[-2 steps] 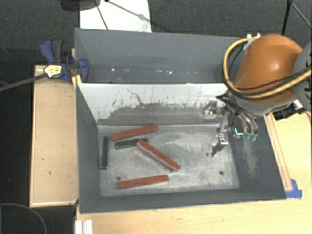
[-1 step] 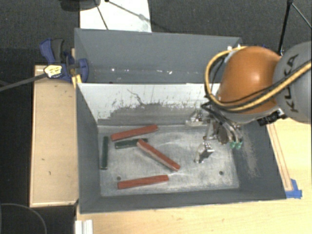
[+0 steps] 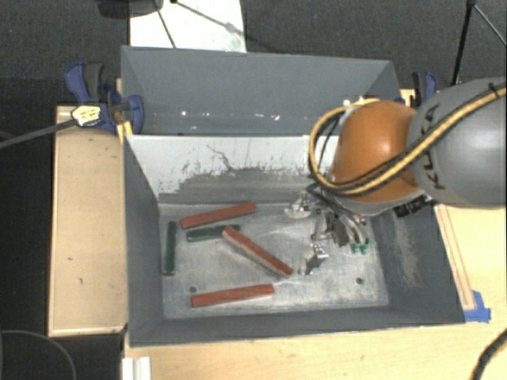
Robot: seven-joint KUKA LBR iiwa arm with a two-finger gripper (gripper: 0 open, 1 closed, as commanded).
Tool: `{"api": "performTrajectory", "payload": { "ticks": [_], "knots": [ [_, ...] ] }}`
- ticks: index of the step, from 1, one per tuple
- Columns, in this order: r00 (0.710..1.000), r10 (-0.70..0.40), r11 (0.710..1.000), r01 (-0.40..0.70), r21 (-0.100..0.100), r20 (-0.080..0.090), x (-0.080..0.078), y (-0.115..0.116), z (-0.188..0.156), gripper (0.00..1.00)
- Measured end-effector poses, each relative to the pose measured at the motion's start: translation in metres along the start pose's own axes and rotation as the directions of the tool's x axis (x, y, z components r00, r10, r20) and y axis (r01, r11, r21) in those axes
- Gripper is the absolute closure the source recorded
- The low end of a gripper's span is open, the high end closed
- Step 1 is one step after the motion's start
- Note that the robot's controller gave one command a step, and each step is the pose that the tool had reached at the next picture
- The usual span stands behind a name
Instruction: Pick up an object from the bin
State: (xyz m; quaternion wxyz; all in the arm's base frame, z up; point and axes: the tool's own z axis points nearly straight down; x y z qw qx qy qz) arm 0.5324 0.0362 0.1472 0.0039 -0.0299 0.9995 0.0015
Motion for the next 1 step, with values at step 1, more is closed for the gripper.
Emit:
{"api": "performTrajectory", "payload": {
  "ticks": [1],
  "knots": [
    [1.0,0.015,1.0,-0.015,0.002,-0.005,0.0329,0.0262,0.0693,1.0]
  ]
}}
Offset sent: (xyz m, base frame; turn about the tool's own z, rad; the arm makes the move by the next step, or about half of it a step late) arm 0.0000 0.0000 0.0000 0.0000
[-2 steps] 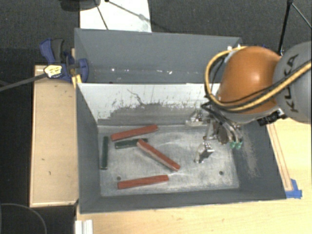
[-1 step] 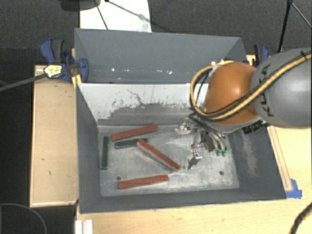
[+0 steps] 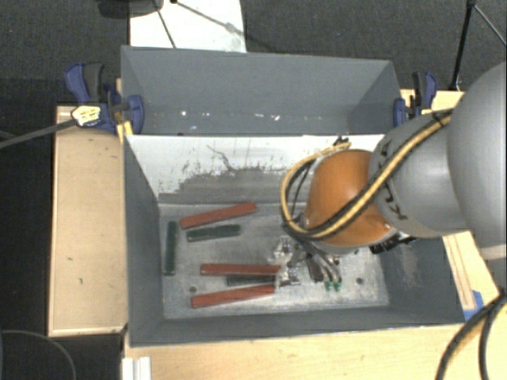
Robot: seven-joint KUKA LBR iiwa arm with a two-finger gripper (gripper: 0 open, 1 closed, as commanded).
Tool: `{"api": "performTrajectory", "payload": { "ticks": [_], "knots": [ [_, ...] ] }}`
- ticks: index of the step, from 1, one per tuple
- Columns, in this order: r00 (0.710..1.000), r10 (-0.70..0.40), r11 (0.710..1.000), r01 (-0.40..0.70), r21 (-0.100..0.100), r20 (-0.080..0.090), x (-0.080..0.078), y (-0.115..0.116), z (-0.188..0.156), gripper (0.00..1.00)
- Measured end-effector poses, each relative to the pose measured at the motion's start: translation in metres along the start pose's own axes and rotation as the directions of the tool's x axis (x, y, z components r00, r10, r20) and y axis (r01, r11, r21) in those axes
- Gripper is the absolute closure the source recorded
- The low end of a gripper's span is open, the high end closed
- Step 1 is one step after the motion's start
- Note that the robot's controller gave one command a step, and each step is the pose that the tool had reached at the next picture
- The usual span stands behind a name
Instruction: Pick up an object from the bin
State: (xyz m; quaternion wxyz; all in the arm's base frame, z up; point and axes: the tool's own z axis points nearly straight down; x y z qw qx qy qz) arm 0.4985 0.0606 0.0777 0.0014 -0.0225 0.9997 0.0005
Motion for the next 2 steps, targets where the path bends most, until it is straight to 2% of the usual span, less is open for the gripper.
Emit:
{"api": "performTrajectory", "payload": {
  "ticks": [1,2],
  "knots": [
    [1.0,0.0,1.0,0.0,0.0,0.0,0.0,0.0,0.0,1.0],
    [1.0,0.028,1.0,-0.028,0.001,0.0,0.014,-0.014,-0.137,1.0]
  ]
}}
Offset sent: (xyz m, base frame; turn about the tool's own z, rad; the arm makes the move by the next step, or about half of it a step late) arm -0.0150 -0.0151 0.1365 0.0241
